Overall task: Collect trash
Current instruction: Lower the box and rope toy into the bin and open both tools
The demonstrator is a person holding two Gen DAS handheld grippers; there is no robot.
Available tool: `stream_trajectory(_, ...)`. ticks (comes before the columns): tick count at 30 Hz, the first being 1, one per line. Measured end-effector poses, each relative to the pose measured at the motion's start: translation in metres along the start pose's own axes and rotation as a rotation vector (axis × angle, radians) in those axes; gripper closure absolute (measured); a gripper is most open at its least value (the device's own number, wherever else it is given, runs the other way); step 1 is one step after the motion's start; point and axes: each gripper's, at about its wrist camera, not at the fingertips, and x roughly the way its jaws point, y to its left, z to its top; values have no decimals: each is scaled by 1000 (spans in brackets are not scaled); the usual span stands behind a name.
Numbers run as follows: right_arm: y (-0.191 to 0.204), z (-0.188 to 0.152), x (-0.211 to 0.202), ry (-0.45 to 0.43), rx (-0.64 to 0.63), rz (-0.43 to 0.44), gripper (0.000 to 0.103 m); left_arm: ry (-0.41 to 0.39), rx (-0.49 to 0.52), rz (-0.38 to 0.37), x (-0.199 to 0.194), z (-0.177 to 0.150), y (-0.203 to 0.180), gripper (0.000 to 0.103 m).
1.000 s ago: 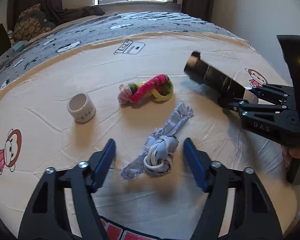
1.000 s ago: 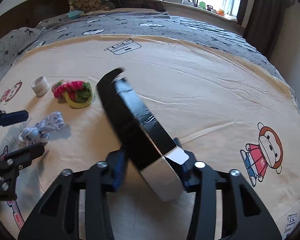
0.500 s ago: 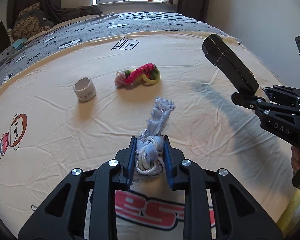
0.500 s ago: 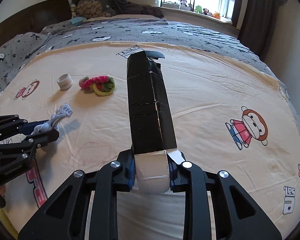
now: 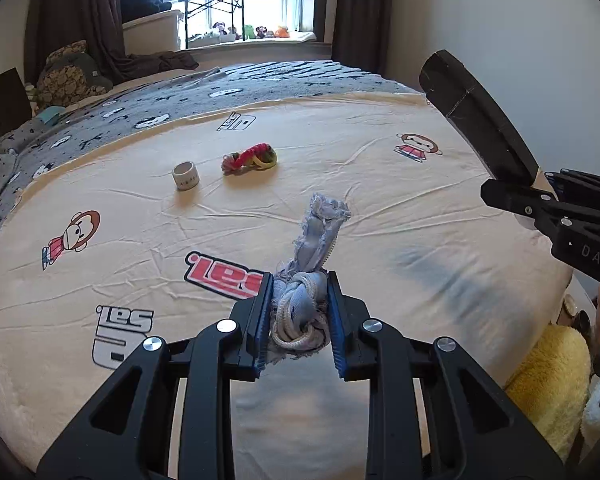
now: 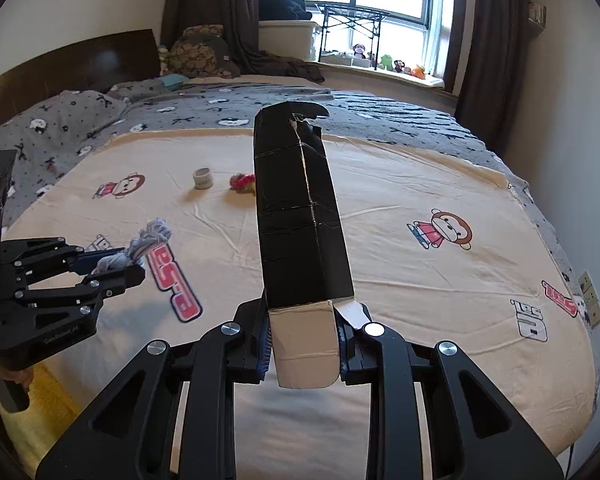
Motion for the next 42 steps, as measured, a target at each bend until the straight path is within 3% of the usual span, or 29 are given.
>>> stream_trajectory(7,7,-57,-44,-32,37,88,77,-36,-4,-35,-47,-51,-19,79)
stream_trajectory(13,21,-107,-58,8,75,165,77,-18,2,-56,-66,-96,-35,79)
stream_trajectory(18,37,-142,-60,84,79,224,78,51,27,-41,-62,-139,-45,79)
stream_trajectory(25,52,-186,-48,221,115,282,78,199,7,-79,-38,-189,-49,79)
stream_trajectory(34,68,-229,-19,400,107,257,78,368,-4,-91,1,-231,-51,79)
stream_trajectory(42,78,-241,12,515,108,249,77,482,-15,-114,31,-253,-53,79)
